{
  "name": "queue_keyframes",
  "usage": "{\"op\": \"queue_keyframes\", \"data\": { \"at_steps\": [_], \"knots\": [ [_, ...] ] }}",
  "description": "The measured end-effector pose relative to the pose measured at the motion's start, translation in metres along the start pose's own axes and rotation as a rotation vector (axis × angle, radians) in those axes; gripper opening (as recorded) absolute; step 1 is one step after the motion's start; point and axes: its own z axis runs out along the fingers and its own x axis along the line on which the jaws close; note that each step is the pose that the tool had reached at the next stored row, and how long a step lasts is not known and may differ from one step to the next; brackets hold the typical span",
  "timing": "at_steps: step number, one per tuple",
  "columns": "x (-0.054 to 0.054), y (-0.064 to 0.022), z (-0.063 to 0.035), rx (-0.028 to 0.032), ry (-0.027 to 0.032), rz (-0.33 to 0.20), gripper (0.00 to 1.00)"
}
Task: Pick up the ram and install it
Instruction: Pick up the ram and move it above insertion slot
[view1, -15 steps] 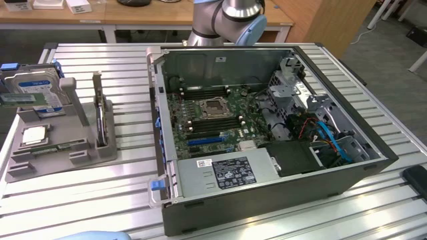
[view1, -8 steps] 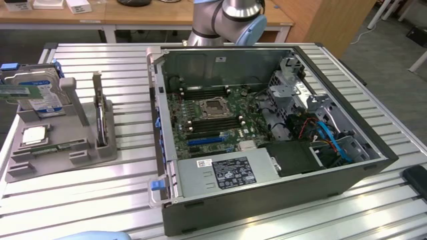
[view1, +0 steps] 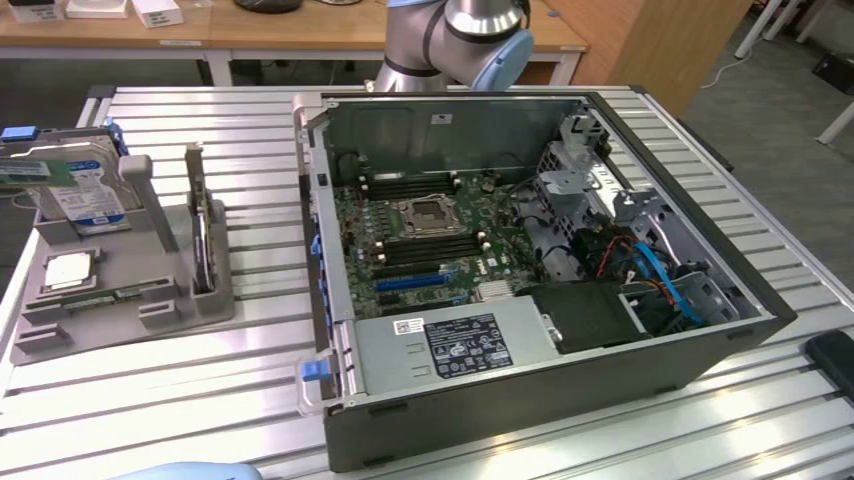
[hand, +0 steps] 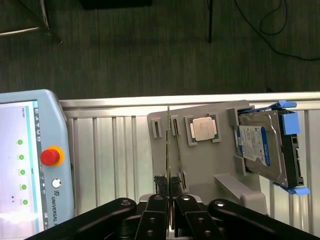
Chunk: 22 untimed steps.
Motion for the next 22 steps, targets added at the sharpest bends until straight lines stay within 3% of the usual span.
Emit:
{"op": "queue_keyframes", "data": {
  "at_steps": [4, 7, 22],
  "knots": [
    [0.000, -0.0019, -0.0004, -0.0003, 0.0003, 0.000, 0.13],
    [-0.001, -0.0100, -0.0010, -0.0002, 0.0002, 0.000, 0.13],
    [-0.004, -0.0713, -0.0059, -0.0002, -0.0022, 0.000, 0.13]
  ]
}}
